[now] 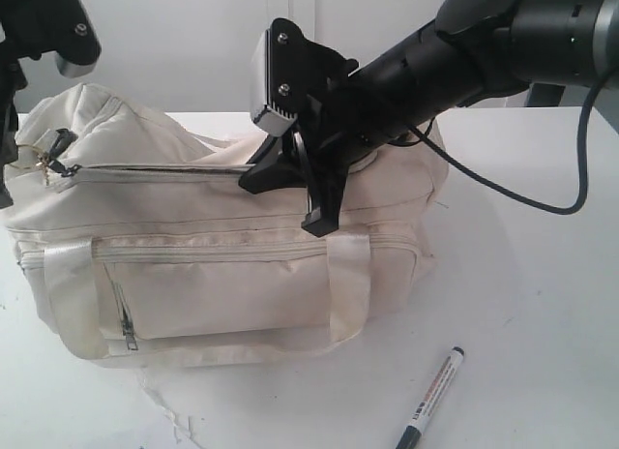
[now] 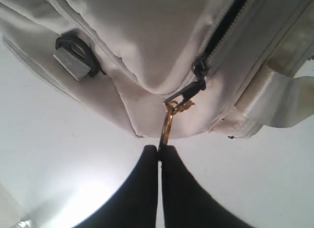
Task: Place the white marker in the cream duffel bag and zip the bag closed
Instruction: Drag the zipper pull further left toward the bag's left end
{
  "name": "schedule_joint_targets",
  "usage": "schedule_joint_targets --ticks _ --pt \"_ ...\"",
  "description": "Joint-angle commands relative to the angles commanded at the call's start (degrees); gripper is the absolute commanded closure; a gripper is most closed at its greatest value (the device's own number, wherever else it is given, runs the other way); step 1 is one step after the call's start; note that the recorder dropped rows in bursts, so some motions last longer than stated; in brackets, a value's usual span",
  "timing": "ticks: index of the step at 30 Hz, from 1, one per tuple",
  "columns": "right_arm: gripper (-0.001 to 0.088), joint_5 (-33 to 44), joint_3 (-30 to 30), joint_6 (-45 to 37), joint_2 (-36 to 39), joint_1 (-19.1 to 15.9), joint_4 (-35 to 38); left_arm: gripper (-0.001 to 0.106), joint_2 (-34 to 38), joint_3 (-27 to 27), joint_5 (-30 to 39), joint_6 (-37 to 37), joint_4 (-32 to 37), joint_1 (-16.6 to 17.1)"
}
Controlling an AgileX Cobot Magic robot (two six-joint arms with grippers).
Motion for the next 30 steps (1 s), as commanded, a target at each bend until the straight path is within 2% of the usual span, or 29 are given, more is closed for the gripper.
schedule_joint_targets --ticks 10,13,15,19,23,28,30 --pt "0.0868 0.11 0.00 0.00 0.00 0.00 -0.11 0.105 -0.80 0.00 0.00 -0.23 3.44 0.33" --pt "0.0868 0.21 0.00 0.00 0.00 0.00 -0.11 0.105 -1.70 0.00 0.00 -0.23 3.22 2.32" --pt "0.0868 0.37 0.00 0.00 0.00 0.00 -0.11 0.105 -2.31 0.00 0.00 0.01 1.44 4.42" --pt "0.0868 0.37 0.00 0.00 0.00 0.00 -0.11 0.105 -2.66 0.00 -1.07 0.14 -3.07 6.08" --pt "0.0868 0.35 0.00 0.00 0.00 0.00 -0.53 0.105 -2.66 0.00 -0.97 0.02 -3.76 6.08" --pt "0.0866 0.12 0.00 0.00 0.00 0.00 0.61 0.105 -2.66 0.00 -1.65 1.70 -12.47 6.08" --pt "0.0812 0.12 0.00 0.00 -0.08 0.00 1.18 0.105 -2.66 0.00 -2.91 1.70 -15.30 6.08"
